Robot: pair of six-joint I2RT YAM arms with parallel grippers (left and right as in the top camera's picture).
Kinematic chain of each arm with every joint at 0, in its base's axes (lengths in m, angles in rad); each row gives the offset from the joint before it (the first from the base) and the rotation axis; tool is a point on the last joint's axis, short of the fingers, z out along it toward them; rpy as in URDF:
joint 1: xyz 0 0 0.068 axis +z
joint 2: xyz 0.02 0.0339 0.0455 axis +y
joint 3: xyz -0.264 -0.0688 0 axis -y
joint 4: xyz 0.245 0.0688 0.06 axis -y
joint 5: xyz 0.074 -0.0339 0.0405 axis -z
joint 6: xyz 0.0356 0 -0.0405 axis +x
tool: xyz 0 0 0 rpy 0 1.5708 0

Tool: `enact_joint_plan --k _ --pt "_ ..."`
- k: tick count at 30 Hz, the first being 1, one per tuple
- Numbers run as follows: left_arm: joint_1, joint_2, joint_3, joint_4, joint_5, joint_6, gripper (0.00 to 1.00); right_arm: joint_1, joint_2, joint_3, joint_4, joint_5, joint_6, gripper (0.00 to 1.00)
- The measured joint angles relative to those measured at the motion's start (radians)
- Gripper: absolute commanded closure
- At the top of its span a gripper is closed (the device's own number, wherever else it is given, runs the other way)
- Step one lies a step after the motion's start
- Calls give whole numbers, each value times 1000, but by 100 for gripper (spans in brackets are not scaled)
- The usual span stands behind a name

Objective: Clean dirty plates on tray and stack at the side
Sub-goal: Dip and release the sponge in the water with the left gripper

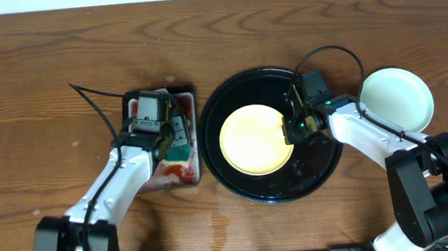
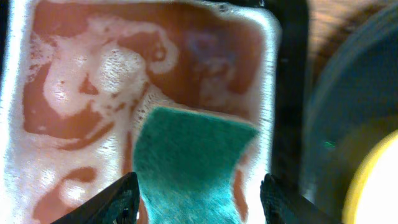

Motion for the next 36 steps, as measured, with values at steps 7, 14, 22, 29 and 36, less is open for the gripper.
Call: enact_joint_plan --k 7,14,22,29,36 --pt "0 93 0 38 -39 0 44 0 0 0 0 0 0 99" --pt "-2 138 1 64 -17 -4 92 0 0 0 0 0 0 99" --pt "-3 138 2 64 -13 0 92 0 0 0 0 0 0 99" --pt "-3 69 2 34 -14 3 33 0 0 0 0 0 0 99" --pt "-2 -55 2 -113 -5 0 25 0 0 0 1 0 0 99"
